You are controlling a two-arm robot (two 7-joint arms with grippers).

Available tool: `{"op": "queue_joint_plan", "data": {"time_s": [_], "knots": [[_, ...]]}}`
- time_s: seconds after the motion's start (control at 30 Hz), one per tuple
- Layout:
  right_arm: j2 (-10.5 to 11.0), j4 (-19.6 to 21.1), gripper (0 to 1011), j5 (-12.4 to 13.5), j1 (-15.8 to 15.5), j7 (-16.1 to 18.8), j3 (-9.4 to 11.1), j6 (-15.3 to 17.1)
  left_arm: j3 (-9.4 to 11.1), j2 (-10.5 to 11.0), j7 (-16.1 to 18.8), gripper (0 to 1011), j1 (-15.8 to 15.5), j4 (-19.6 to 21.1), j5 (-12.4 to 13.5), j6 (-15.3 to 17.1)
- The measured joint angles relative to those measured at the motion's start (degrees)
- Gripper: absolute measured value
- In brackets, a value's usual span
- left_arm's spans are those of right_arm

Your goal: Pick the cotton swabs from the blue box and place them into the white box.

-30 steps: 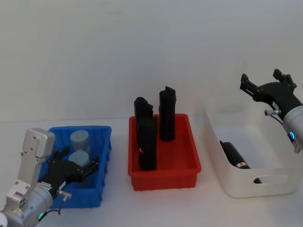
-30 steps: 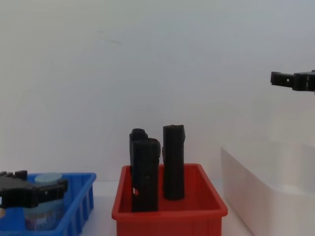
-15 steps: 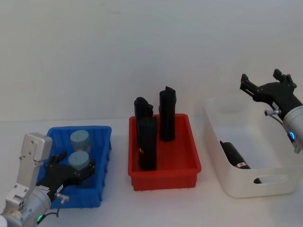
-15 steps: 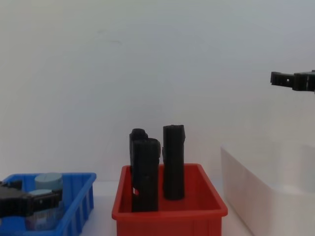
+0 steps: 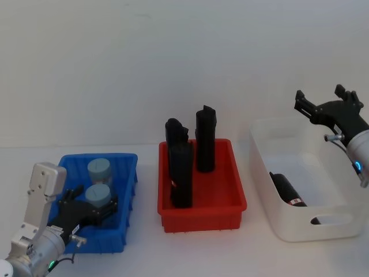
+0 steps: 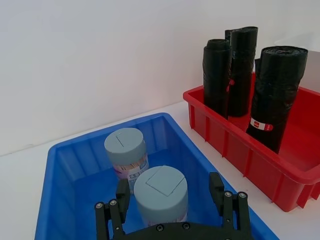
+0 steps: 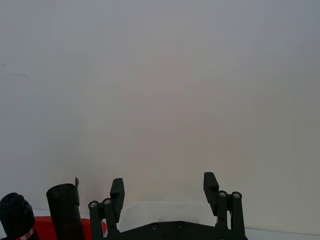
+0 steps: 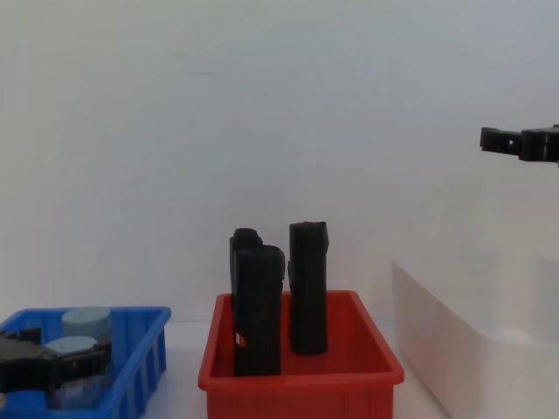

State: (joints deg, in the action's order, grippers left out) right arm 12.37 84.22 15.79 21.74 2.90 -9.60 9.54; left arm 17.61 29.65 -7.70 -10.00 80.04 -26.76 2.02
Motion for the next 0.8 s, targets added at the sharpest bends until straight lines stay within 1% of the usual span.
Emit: {"op": "queue_joint_plan", "data": {"time_s": [0.33,0.8], "knots": [[0.0,0.0,1001,0.0,0.0,0.0,0.0,0.0,-0.21,-0.76,-1.73,1004,-1.61,-2.46,0.76,0.03],[0.0,0.0,1002,0.0,0.0,0.0,0.0,0.0,-0.55,-1.19,-2.56,1004,-2.7,-4.37,1.5,1.83]]}}
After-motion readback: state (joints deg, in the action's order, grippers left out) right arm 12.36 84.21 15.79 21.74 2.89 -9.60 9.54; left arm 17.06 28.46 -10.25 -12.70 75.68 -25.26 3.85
